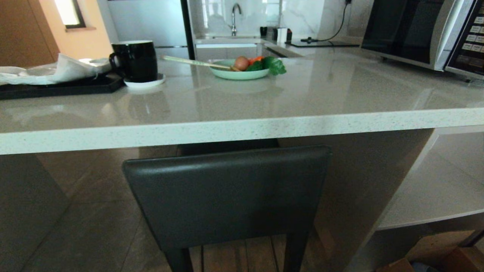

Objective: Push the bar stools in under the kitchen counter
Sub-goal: Pull the gray chair out from under the dining table

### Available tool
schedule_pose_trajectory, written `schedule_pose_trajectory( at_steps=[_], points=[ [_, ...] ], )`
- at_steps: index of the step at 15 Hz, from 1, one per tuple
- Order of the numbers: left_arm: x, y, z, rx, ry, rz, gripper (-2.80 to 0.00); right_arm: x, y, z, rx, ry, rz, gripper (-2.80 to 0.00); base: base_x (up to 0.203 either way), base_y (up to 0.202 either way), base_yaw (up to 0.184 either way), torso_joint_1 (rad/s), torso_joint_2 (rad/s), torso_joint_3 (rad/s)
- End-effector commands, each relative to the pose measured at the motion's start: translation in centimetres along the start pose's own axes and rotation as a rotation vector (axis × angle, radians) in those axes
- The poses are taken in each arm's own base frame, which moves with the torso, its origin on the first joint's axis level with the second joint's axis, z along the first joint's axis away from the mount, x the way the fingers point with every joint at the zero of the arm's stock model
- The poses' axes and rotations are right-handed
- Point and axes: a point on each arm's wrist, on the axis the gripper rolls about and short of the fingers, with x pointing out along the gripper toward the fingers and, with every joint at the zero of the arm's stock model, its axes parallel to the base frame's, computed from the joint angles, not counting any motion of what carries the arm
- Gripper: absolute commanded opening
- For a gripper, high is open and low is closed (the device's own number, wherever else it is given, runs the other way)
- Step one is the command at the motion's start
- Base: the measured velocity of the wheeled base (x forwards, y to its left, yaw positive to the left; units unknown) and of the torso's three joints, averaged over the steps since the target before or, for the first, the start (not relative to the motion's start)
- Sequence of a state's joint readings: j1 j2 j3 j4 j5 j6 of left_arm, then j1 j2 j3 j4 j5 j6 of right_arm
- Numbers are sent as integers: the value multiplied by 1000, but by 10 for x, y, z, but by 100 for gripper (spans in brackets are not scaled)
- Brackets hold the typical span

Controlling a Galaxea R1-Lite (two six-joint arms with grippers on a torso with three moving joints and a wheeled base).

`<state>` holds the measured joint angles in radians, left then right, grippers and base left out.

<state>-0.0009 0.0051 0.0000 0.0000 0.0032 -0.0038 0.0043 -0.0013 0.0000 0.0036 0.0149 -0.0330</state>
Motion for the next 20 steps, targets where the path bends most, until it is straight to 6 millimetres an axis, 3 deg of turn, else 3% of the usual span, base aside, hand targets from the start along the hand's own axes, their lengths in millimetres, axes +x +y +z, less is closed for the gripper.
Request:
schedule_pose_trajectory(
  at_steps=[1, 4, 20],
  points=[
    [0, 0, 0, -1, 3, -1, -280, 0, 0, 0, -2, 1, 2, -280, 0, -187, 1, 2, 7, 12],
    [0, 0, 0, -1, 1, -1, -280, 0, 0, 0, -2, 1, 1, -280, 0, -144, 1, 1, 2, 4],
    [0, 0, 0, 1, 2, -2, -280, 0, 0, 0, -4, 2, -2, -280, 0, 0, 0, 0, 0, 0]
  ],
)
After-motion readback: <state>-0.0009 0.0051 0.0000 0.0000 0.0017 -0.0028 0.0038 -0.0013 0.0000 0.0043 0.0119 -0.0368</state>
